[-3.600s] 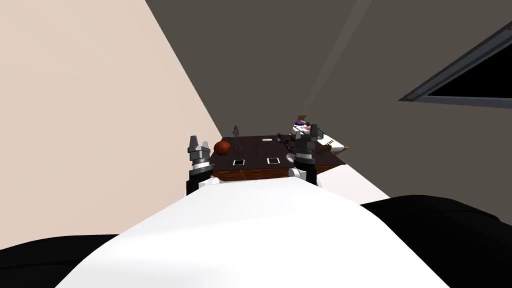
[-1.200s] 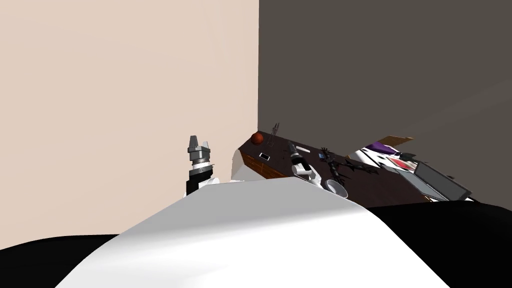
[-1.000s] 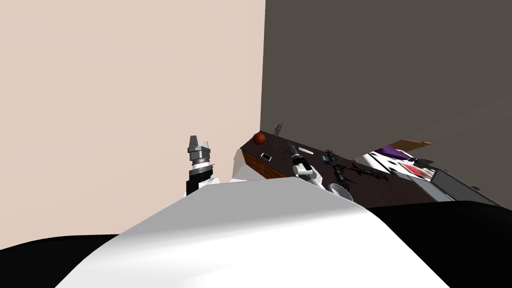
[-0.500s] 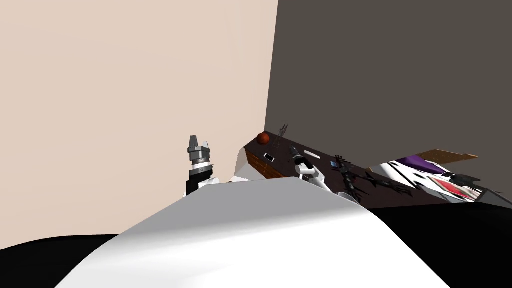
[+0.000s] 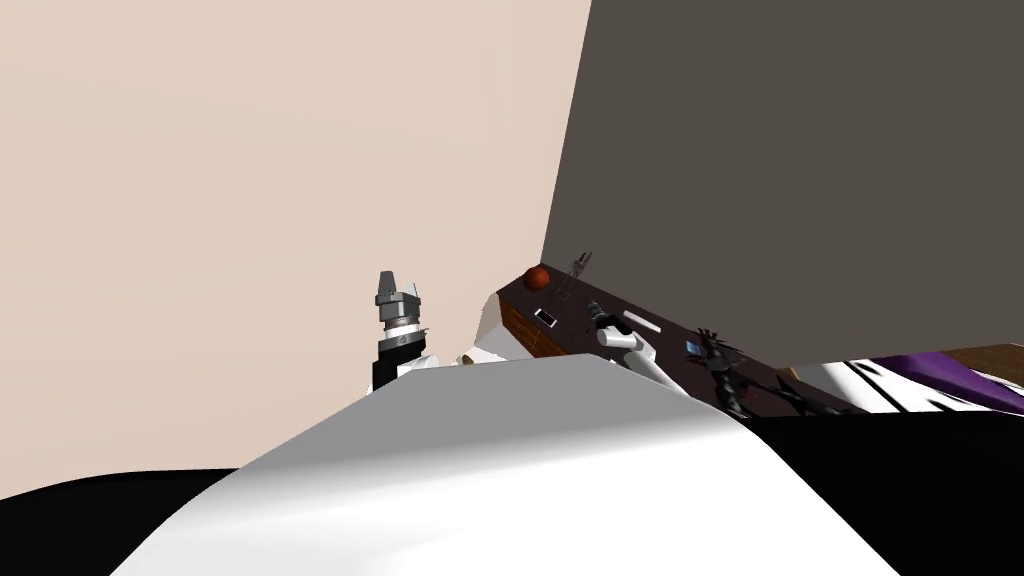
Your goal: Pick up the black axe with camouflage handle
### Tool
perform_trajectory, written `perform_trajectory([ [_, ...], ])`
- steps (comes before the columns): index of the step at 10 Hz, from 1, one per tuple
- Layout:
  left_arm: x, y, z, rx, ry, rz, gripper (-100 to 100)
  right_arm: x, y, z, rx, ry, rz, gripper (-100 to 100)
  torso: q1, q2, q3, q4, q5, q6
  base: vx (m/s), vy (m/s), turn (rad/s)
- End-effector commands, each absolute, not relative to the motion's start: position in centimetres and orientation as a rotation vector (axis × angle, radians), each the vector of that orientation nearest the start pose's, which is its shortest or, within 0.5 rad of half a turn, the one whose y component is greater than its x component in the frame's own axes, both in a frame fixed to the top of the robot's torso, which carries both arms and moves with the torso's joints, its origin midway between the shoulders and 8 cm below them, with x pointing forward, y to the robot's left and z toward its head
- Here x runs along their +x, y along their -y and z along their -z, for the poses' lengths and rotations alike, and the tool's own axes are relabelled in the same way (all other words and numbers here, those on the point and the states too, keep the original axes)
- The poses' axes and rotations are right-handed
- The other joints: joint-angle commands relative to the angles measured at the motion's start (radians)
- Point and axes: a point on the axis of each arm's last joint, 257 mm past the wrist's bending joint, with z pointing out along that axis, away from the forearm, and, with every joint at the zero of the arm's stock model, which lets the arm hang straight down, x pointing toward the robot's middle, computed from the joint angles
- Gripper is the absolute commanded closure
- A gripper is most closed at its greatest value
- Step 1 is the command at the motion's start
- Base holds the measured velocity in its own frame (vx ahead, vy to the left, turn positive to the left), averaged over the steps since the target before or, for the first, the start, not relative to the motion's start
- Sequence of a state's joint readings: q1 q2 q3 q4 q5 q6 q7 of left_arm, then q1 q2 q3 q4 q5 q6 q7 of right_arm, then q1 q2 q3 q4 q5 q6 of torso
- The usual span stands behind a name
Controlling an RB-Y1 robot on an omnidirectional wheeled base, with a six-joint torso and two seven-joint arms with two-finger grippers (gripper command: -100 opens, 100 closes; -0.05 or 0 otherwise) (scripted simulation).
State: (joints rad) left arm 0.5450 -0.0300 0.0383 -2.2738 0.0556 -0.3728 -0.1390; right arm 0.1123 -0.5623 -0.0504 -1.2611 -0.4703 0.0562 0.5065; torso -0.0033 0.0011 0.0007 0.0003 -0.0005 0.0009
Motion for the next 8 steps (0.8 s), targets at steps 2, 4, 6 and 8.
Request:
perform_trajectory([
  [2, 35.5, -31.1, 1.9, -0.791, -0.712, 1.115, 0, 42.5, 54.1, 39.2, 1.191, -1.72, -0.321, -100, 0.0, 0.0, 0.0, 0.0, 0.0, 0.001, -0.008, -0.03, 0.21],
  [4, 35.5, -31.1, 1.9, -0.791, -0.712, 1.115, 0, 41.5, 55.8, 40.5, 1.23, -1.758, -0.267, -100, 0.0, 0.0, 0.0, 0.0, 0.0, 0.001, -0.012, -0.032, 0.256],
  [6, 35.5, -31.1, 1.9, -0.791, -0.712, 1.115, 0, 39.8, 57.5, 42.2, 1.286, -1.807, -0.206, -100, 0.0, 0.0, 0.0, 0.0, 0.0, 0.001, -0.01, -0.04, 0.202],
  [8, 35.5, -31.1, 1.9, -0.791, -0.712, 1.115, 0, 38.6, 58.2, 43.4, 1.319, -1.824, -0.179, -100, -0.001, 0.0, 0.0, 0.0, 0.0, 0.001, -0.013, -0.033, 0.074],
])
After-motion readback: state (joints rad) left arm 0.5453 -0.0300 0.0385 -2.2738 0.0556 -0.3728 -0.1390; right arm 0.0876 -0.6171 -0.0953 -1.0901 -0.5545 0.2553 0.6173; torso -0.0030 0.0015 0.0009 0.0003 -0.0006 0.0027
